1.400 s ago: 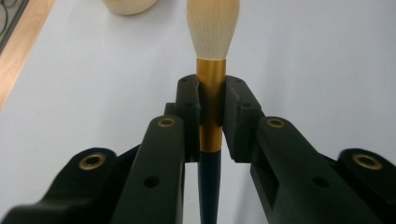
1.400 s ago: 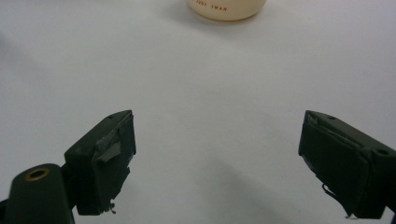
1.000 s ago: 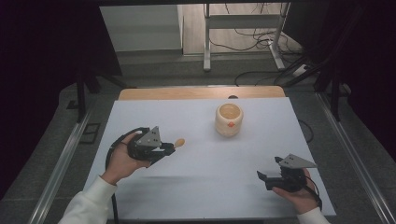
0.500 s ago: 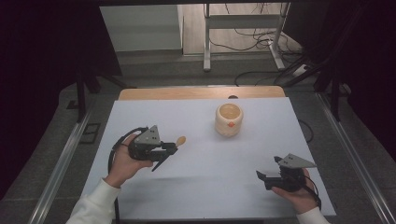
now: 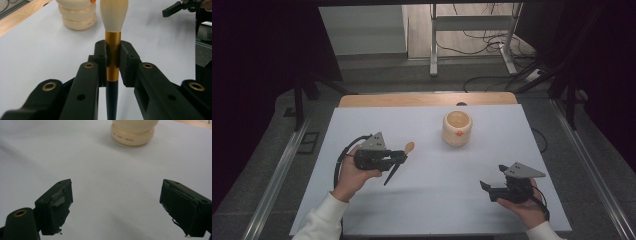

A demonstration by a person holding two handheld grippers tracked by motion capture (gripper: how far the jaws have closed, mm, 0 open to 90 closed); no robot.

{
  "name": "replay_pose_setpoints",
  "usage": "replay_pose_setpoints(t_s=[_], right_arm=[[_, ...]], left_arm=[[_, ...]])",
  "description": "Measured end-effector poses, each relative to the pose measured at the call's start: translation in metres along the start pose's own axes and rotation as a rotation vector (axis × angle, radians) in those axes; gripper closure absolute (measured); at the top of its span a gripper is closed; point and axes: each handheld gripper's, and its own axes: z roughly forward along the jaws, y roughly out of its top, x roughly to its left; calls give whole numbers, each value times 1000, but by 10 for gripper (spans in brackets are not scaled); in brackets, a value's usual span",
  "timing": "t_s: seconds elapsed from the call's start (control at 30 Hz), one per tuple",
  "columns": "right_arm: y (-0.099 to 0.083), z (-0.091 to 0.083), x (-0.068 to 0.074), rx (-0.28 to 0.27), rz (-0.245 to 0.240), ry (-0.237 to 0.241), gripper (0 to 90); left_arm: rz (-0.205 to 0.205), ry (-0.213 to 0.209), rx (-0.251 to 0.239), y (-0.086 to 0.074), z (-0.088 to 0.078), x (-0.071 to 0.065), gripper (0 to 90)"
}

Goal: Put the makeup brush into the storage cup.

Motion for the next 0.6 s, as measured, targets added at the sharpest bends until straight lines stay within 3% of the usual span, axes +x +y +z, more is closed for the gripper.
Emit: replay_pose_setpoints(t_s=[0.33, 0.6], right_arm=[[11, 12, 11, -17, 12, 56, 120], [26, 31, 31, -53, 17, 158, 130]], left_arm=[[-14, 14, 7, 5, 5, 0, 778], [-2, 11, 6, 13, 11, -3, 778]])
